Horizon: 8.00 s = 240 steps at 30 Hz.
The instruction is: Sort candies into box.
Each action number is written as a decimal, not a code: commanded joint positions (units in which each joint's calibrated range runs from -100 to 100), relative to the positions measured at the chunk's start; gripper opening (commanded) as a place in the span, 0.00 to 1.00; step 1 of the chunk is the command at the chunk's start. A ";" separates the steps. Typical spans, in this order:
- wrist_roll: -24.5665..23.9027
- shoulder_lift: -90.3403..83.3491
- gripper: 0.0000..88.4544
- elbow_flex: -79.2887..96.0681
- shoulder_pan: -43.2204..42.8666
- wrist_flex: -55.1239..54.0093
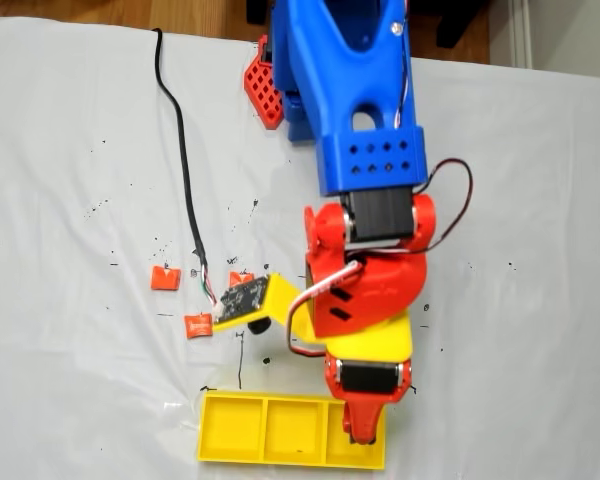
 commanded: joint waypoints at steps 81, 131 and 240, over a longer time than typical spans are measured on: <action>6.54 10.57 0.27 -9.60 -5.79 31.51; 6.40 20.49 0.00 -9.88 -8.14 23.57; 12.65 -5.29 0.08 -0.04 1.19 37.07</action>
